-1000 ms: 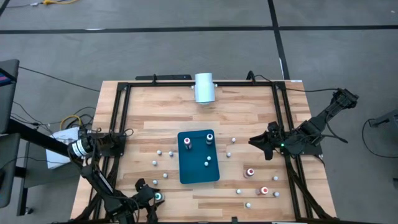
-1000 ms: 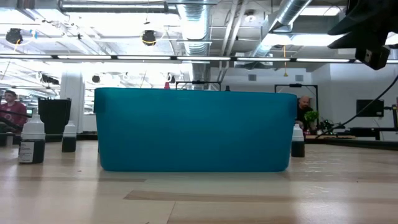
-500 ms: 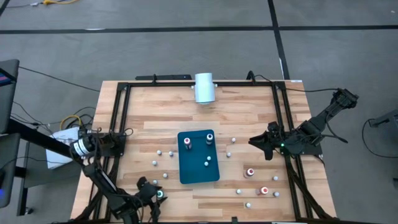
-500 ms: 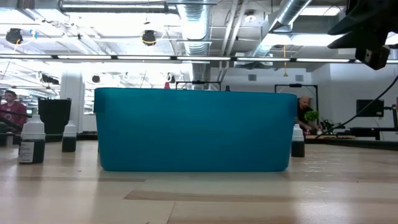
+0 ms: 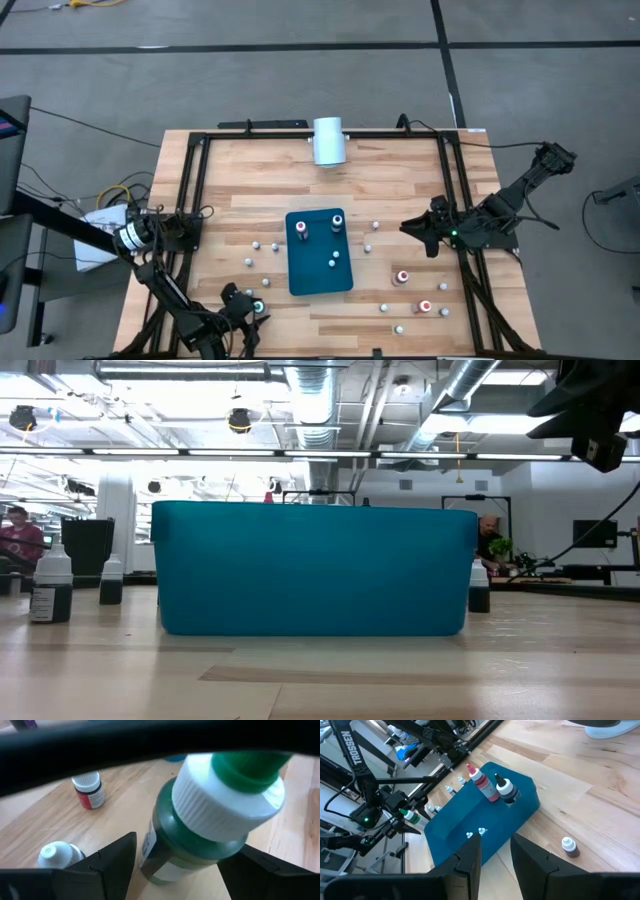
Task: Pick & Place food coloring
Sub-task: Put the big green food coloring bottle into the blue bin
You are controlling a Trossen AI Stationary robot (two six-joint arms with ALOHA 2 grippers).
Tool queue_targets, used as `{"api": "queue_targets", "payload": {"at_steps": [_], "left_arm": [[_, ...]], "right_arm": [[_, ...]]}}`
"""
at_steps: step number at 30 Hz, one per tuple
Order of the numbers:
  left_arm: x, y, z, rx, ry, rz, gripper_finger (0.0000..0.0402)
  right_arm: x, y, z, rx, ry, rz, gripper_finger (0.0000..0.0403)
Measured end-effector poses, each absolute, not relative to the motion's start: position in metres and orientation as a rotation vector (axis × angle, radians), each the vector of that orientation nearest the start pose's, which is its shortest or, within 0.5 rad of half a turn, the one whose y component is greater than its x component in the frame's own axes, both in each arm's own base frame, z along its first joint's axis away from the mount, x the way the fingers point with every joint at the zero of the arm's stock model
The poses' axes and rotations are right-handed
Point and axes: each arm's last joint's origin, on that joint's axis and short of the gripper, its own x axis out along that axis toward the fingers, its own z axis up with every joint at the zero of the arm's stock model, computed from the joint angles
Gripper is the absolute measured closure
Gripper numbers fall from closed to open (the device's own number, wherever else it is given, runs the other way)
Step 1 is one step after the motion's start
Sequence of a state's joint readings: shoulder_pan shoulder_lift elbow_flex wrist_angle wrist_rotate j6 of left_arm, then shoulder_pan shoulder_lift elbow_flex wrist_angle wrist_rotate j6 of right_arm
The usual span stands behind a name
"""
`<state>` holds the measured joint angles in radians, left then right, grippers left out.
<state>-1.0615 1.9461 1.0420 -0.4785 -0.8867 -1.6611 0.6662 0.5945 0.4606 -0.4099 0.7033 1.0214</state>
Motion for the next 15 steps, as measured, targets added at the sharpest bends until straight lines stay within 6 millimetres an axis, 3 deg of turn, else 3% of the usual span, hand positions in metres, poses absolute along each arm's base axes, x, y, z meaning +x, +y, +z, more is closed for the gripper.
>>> {"api": "queue_targets", "payload": {"at_steps": [15], "left_arm": [[0.1818, -0.2777, 0.1101, -0.424, 0.566, 0.457, 0.0222]], "right_arm": [[0.113, 0.065, 0.2317, 0.662, 0.355, -0.241, 0.0308]]}}
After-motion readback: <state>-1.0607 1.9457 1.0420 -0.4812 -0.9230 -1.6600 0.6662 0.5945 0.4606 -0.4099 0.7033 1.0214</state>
